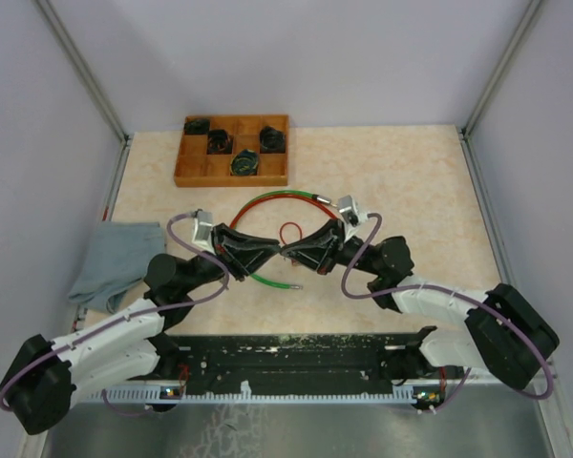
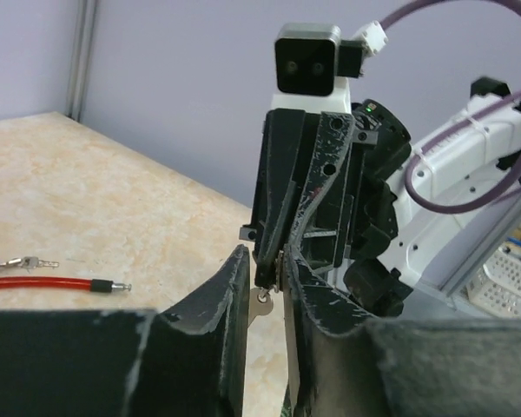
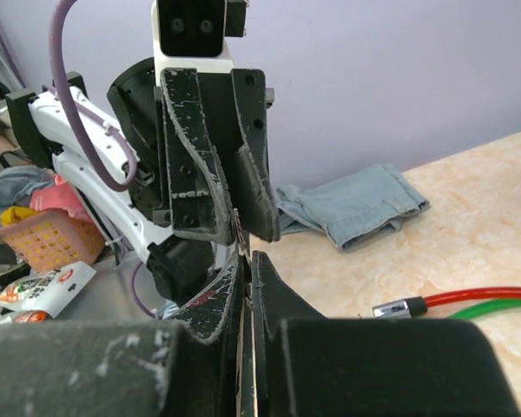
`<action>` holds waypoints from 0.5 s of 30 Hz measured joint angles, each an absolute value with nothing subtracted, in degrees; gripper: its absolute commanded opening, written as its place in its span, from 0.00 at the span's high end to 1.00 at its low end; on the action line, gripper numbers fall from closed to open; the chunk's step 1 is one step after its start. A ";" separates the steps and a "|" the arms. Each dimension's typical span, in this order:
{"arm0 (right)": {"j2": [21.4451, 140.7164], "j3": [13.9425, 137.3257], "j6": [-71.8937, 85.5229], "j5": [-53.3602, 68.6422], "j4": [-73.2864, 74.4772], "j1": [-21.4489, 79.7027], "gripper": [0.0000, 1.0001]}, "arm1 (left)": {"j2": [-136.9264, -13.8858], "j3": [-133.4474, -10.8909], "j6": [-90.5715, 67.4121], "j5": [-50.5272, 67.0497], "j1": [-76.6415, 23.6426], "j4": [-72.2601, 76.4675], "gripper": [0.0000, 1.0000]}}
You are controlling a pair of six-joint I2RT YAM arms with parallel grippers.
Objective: Unlock with the key
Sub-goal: Pick up the key from the center of the board.
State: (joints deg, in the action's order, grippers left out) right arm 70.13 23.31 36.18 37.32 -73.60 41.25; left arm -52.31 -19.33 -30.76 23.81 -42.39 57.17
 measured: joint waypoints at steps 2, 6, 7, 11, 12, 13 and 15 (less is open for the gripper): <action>69.01 23.24 36.21 37.21 -71.48 40.77 1.00 | -51.37 -19.35 -30.57 22.09 -42.39 55.11 0.51; 65.41 23.22 35.27 35.99 -64.27 40.18 1.00 | -49.10 -20.21 -29.98 17.37 -42.39 47.27 0.39; 64.23 23.22 34.89 35.16 -61.49 40.03 1.00 | -48.82 -21.26 -29.89 16.03 -42.39 44.03 0.37; 60.18 23.22 33.08 31.48 -50.76 39.55 1.00 | -49.41 -27.46 -29.69 11.22 -42.39 30.79 0.33; 59.22 23.22 32.53 30.41 -47.66 39.51 1.00 | -49.91 -29.17 -29.74 10.09 -42.39 27.79 0.32; 58.59 23.22 32.12 29.52 -45.28 39.51 1.00 | -50.74 -31.31 -29.80 8.73 -42.39 24.10 0.31; 57.32 23.14 31.38 27.33 -40.45 39.42 1.00 | -52.80 -34.79 -30.11 6.39 -42.39 17.76 0.30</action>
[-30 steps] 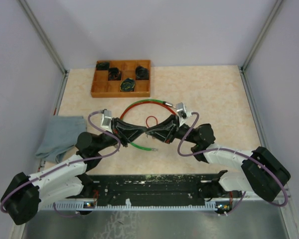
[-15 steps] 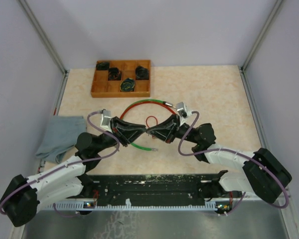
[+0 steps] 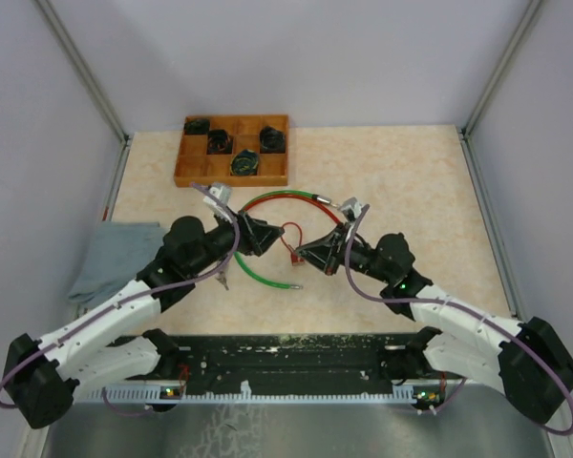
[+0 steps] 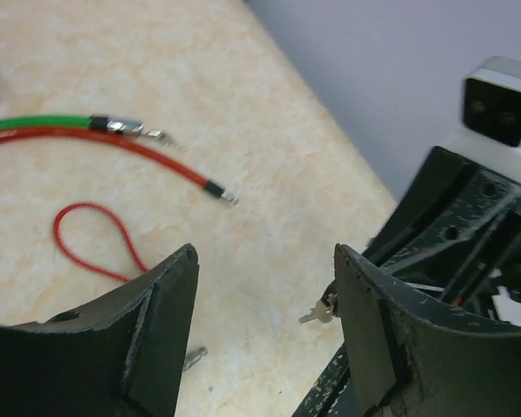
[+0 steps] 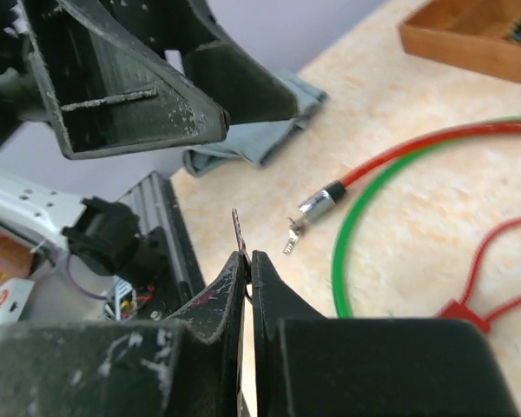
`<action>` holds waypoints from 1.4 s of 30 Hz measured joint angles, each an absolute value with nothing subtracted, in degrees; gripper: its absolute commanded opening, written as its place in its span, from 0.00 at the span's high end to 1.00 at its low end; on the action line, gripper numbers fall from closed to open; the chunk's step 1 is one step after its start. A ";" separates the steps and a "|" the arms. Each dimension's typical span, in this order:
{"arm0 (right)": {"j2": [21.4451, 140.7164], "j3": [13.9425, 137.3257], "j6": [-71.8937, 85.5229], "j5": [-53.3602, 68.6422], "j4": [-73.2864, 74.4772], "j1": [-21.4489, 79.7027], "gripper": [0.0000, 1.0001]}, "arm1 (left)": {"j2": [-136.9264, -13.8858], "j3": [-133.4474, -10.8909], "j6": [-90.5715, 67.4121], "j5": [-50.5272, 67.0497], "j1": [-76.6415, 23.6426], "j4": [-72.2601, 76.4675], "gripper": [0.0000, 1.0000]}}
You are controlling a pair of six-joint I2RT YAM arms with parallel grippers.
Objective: Unlock with the key
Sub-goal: Pick up the key from the center of the board, then pick up the lock from the center of the board.
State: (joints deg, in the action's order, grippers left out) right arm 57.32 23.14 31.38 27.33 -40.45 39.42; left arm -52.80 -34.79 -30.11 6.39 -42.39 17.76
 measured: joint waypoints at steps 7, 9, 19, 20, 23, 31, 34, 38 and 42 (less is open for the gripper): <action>52.93 18.94 30.65 18.09 -31.16 39.05 1.00 | -64.20 -45.41 -31.97 0.47 -42.39 -2.17 0.28; 52.14 17.98 30.70 15.42 -28.99 38.94 1.00 | -68.07 -48.18 -32.47 -0.60 -42.39 -6.72 0.27; 46.26 12.34 29.32 5.08 -24.91 38.70 1.00 | -90.50 -65.73 -34.33 -5.65 -44.31 -25.96 0.25; 45.54 11.81 28.99 4.19 -24.75 38.70 1.00 | -92.75 -67.55 -34.46 -5.96 -44.64 -27.33 0.25; 43.79 10.44 28.27 2.02 -24.45 38.70 1.00 | -99.20 -73.01 -34.52 -6.72 -45.67 -31.46 0.25; 41.50 8.95 28.01 -0.40 -23.77 38.54 1.00 | -114.17 -86.67 -34.52 -9.41 -48.38 -41.89 0.28; 40.60 8.93 28.05 -0.40 -23.79 38.54 1.00 | -117.58 -89.71 -34.46 -9.89 -48.90 -44.88 0.28; 40.27 8.91 28.08 -0.40 -23.79 38.48 1.00 | -121.12 -93.58 -34.46 -10.39 -49.23 -47.83 0.30; 39.99 8.88 28.08 -0.38 -23.70 38.48 1.00 | -123.07 -94.83 -34.46 -10.63 -49.28 -49.19 0.36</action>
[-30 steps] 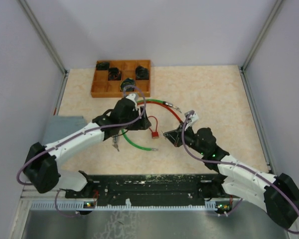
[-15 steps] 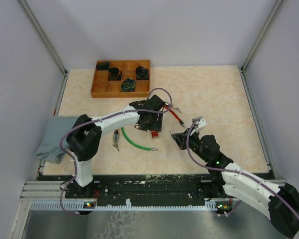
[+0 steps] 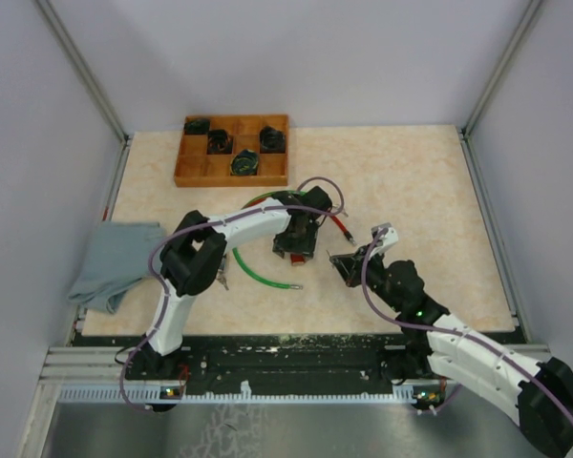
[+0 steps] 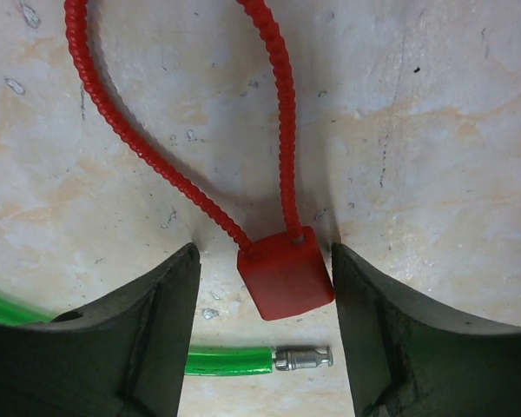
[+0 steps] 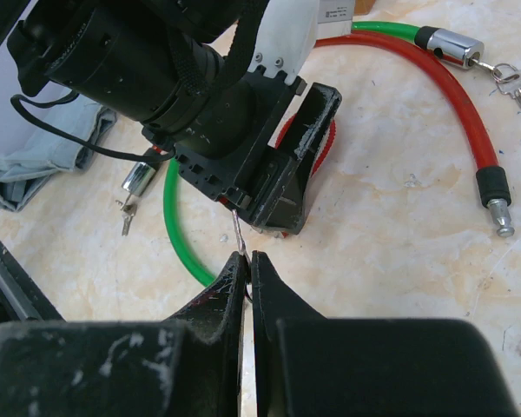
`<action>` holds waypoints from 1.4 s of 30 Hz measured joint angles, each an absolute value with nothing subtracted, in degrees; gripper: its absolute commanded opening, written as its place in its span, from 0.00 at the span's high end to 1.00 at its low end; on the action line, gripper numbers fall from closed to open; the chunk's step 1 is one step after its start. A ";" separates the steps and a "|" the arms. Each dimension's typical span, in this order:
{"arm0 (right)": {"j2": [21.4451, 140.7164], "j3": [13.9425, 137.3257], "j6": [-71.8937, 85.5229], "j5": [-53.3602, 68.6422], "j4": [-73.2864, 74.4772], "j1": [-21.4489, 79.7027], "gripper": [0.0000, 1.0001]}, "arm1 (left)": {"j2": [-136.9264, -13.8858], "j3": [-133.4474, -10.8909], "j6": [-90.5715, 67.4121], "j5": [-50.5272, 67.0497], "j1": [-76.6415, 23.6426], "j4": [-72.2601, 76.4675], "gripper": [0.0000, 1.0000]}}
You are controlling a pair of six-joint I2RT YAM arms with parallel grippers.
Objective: Unlock with the key
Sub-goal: Pick up the lock from the center of the board.
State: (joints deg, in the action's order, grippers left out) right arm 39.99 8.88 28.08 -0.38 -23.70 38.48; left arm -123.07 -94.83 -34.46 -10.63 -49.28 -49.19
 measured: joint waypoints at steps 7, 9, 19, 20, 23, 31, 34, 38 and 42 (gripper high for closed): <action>39.55 8.88 28.08 -0.16 -23.57 38.48 1.00 | -123.44 -95.33 -34.72 -11.03 -49.36 -49.45 0.51; 39.94 8.88 28.05 0.23 -23.79 38.48 1.00 | -123.44 -95.33 -34.96 -11.14 -49.36 -49.32 0.57; 45.60 9.45 28.25 4.36 -23.99 38.46 1.00 | -117.19 -85.80 -38.57 -11.35 -48.23 -42.22 1.00; 47.13 9.93 28.42 4.97 -23.97 38.46 1.00 | -115.85 -83.92 -39.38 -11.35 -47.86 -41.58 1.00; 51.64 11.77 29.67 6.85 -24.01 38.48 1.00 | -112.57 -80.09 -42.09 -11.33 -46.98 -40.36 1.00; 58.11 14.90 33.63 6.83 -27.22 42.02 1.00 | -100.27 -70.74 -49.52 -7.14 -43.83 -31.33 1.00; 60.60 16.16 35.07 6.15 -28.45 43.18 1.00 | -96.03 -66.83 -52.05 -5.19 -42.92 -27.40 1.00; 63.77 16.51 37.87 5.45 -31.07 43.40 1.00 | -92.07 -62.76 -54.92 -2.92 -42.35 -22.55 1.00; 66.52 16.67 39.75 5.37 -33.58 43.70 1.00 | -89.78 -60.14 -57.49 -0.97 -42.19 -19.05 1.00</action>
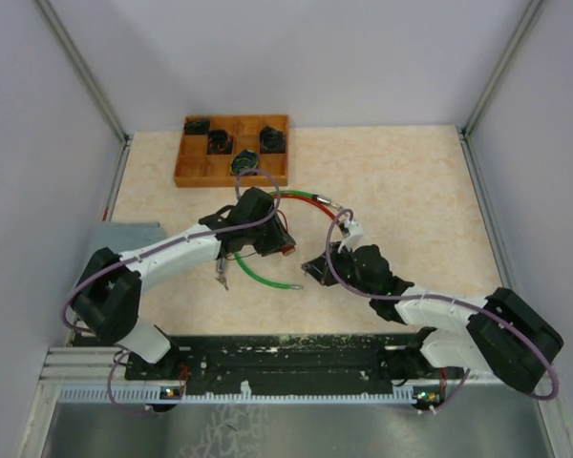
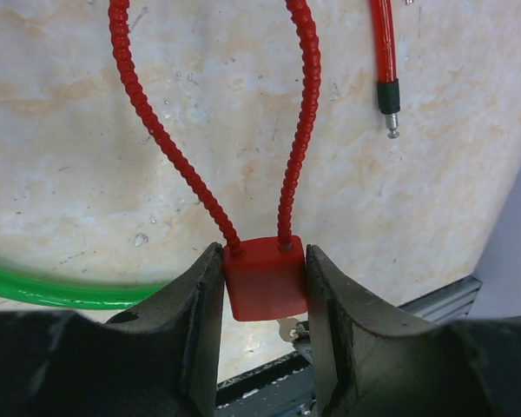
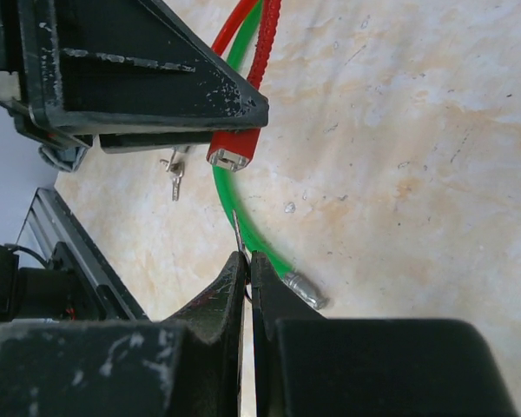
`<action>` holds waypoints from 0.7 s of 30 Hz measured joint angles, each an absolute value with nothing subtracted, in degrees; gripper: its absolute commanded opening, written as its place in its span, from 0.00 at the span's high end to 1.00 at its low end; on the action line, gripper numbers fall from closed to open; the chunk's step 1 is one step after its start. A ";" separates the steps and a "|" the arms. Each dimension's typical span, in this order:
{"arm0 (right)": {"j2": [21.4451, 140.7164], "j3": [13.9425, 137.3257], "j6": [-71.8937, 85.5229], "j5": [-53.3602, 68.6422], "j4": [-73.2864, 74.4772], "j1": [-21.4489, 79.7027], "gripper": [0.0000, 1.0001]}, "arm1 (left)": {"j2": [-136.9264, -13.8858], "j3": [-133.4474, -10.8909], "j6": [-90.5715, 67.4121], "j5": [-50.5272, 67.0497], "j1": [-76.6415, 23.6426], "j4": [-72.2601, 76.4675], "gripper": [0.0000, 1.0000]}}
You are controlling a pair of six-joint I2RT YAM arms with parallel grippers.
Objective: Unlock with the key
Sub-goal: Pick up the lock from the center of the board, then unlock the lock.
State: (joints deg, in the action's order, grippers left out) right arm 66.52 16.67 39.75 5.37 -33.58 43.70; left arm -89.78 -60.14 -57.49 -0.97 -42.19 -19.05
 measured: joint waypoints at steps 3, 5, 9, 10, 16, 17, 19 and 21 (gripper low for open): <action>68.95 17.37 40.38 5.67 -34.83 44.31 1.00 | -88.33 -57.60 -59.53 0.60 -42.04 -16.05 1.00; 70.06 17.80 40.80 5.91 -35.62 44.51 1.00 | -87.90 -56.47 -60.55 1.52 -42.00 -14.85 1.00; 70.70 18.15 41.32 6.17 -37.41 44.51 1.00 | -87.85 -55.72 -61.71 2.59 -42.00 -13.26 1.00; 70.70 18.15 41.52 6.17 -37.71 44.51 1.00 | -87.85 -55.51 -61.91 2.76 -42.00 -12.64 1.00; 72.23 19.25 42.24 6.15 -38.17 44.51 1.00 | -87.74 -53.84 -62.81 3.49 -42.00 -10.24 1.00; 72.47 19.29 42.30 6.13 -38.15 44.51 1.00 | -87.70 -53.71 -62.94 3.57 -42.00 -10.15 1.00; 72.79 19.29 42.37 6.02 -38.04 44.51 1.00 | -87.61 -53.58 -63.05 3.70 -42.00 -10.00 1.00; 72.88 19.29 42.61 5.63 -37.82 44.51 1.00 | -87.29 -53.45 -63.11 3.70 -42.00 -9.78 1.00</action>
State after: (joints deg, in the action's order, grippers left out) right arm 72.88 19.29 42.61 5.63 -37.82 44.51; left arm -87.29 -53.45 -63.11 3.70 -42.00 -9.78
